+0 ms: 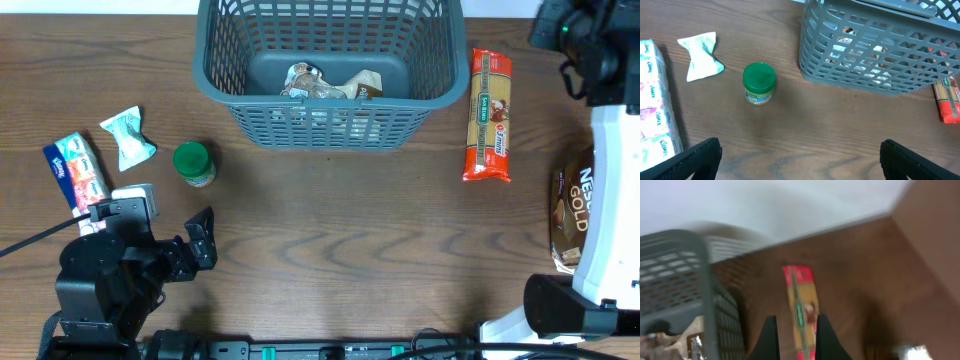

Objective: Pack container

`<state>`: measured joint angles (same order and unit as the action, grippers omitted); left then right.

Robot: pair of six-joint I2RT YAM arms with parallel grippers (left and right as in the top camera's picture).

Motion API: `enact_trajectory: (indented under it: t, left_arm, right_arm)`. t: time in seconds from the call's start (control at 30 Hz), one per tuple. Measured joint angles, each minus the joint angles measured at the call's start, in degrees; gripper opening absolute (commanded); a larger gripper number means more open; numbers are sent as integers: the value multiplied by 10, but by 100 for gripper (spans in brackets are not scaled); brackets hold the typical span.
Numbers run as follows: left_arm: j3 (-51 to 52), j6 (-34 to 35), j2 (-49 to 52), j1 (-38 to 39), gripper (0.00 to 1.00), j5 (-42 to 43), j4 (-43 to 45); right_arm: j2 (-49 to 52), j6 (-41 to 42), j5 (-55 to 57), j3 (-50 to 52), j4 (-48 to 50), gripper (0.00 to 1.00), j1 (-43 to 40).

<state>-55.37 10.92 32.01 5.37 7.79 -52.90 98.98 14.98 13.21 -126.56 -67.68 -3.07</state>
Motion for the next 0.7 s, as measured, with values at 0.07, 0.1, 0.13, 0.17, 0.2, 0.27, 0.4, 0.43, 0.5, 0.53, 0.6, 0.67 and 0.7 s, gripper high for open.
enact_trajectory:
  t: [0.07, 0.1, 0.13, 0.17, 0.2, 0.27, 0.4, 0.43, 0.5, 0.53, 0.6, 0.67, 0.7]
  left_arm:
    - [0, 0, 0, 0, 99, 0, 0]
    - [0, 0, 0, 0, 98, 0, 0]
    - [0, 0, 0, 0, 98, 0, 0]
    - [0, 0, 0, 0, 98, 0, 0]
    - [0, 0, 0, 0, 98, 0, 0]
    - [0, 0, 0, 0, 99, 0, 0]
    - [0, 0, 0, 0, 99, 0, 0]
    - [0, 0, 0, 0, 98, 0, 0]
    - [0, 0, 0, 0, 98, 0, 0]
    - [0, 0, 0, 0, 99, 0, 0]
    - [0, 0, 0, 0, 99, 0, 0]
    - [0, 0, 0, 0, 99, 0, 0]
    - [0, 0, 0, 0, 99, 0, 0]
  right_arm:
    - [0, 47, 3, 0, -25, 1, -15]
    - [0, 63, 3, 0, -34, 1, -22]
    - [0, 78, 3, 0, -42, 1, -28]
    - [2, 90, 3, 0, -48, 1, -33]
    - [3, 99, 3, 0, -52, 1, -38]
    - [11, 110, 3, 0, -58, 1, -45]
    - [41, 110, -2, 0, -63, 1, -49]
    - [51, 104, -5, 0, -65, 1, -50]
    - [78, 88, -13, 0, -73, 1, -50]
    - [93, 77, -16, 0, -75, 1, -50]
    - [127, 50, -26, 0, -76, 1, -50]
    - [166, 22, -35, 0, -76, 1, -50]
    - [187, 10, -40, 0, -76, 1, -51]
